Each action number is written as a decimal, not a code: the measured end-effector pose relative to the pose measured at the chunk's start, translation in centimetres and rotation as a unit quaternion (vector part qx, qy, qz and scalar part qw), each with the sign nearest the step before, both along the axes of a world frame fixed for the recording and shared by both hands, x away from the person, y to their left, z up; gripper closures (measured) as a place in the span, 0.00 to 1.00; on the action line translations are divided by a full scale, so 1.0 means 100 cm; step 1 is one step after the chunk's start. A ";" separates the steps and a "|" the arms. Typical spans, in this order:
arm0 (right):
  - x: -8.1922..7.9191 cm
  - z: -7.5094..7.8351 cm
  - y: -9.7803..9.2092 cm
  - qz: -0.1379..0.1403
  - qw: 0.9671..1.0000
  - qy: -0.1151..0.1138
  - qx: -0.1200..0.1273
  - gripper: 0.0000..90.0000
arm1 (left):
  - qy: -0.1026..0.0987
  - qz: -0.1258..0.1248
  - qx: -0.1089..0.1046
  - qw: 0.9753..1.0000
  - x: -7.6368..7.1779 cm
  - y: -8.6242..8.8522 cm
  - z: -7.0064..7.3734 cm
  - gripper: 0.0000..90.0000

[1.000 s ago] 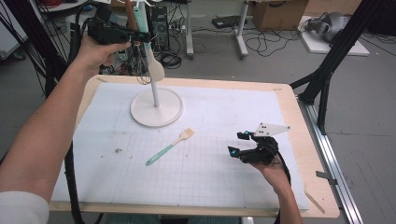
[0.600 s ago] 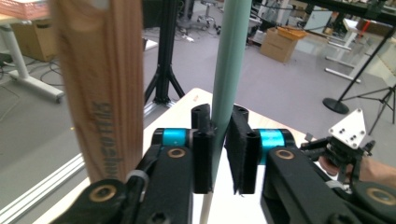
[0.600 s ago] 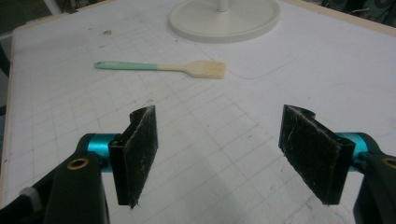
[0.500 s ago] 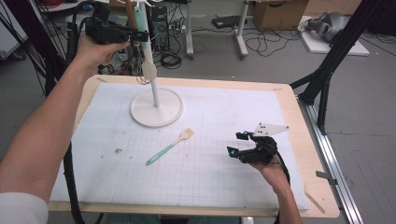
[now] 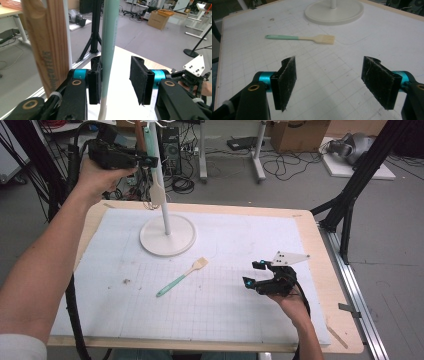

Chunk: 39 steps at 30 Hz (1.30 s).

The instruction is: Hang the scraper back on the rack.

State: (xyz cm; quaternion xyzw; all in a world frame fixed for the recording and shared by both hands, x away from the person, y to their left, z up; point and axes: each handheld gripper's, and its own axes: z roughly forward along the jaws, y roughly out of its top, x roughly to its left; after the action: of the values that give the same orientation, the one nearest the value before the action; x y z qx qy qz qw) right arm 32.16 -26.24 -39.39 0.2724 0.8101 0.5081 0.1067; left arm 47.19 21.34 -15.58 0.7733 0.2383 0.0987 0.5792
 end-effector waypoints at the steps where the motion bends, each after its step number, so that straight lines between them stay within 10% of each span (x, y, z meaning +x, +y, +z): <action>1: 0.000 0.000 0.000 0.000 1.000 0.001 0.001 0.31 | 0.000 0.001 0.000 1.000 -0.002 0.001 0.000 0.68; 39: -0.002 0.002 -0.002 -0.006 1.000 -0.010 0.002 0.31 | -0.016 0.005 0.008 1.000 -0.036 0.016 -0.007 0.64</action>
State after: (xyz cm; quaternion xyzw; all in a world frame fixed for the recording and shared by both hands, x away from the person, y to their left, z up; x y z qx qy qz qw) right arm 31.98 -26.46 -39.17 0.2726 0.8061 0.5120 0.1173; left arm 43.60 22.96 -16.30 0.7747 0.2325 0.1161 0.5764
